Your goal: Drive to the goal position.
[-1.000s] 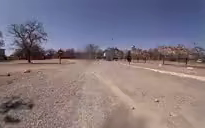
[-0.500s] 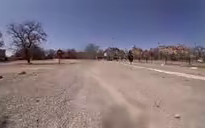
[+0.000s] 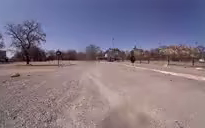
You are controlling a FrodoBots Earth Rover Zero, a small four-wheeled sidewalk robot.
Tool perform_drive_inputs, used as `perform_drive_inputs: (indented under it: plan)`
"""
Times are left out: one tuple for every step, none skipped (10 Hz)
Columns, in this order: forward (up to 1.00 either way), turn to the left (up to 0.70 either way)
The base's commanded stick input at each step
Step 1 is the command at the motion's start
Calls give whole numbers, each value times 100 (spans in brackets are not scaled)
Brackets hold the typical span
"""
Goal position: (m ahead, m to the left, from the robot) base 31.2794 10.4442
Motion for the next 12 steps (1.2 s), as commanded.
perform_drive_inputs:
  plan:
    - [100,27]
    - [100,0]
    - [100,0]
    - [100,0]
    - [100,0]
    - [100,0]
    - [100,0]
    - [100,0]
    - [100,0]
    - [100,0]
    - [100,0]
    - [100,0]
